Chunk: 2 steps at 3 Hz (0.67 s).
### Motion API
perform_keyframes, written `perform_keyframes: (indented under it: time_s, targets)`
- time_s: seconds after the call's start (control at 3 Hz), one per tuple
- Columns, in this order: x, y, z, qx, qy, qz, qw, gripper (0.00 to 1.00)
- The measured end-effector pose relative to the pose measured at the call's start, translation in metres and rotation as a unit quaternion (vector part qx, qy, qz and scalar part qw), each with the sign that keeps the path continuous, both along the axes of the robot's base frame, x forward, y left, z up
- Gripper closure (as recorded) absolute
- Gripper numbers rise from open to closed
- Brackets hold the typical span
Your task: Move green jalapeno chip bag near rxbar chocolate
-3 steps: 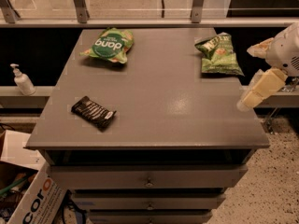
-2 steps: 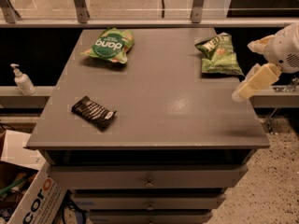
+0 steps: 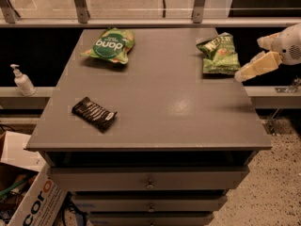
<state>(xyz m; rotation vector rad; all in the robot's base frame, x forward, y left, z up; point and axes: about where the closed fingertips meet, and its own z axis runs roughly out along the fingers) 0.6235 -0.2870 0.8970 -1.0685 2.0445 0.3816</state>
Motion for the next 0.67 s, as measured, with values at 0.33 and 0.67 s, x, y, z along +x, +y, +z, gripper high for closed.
perform_keyframes:
  time_s: [0.33, 0.67]
  targets:
    - [0.03, -0.001, -0.005, 0.057, -0.003, -0.008, 0.9983, 0.0]
    - [0.051, 0.012, -0.01, 0.081, -0.006, -0.016, 0.9966, 0.0]
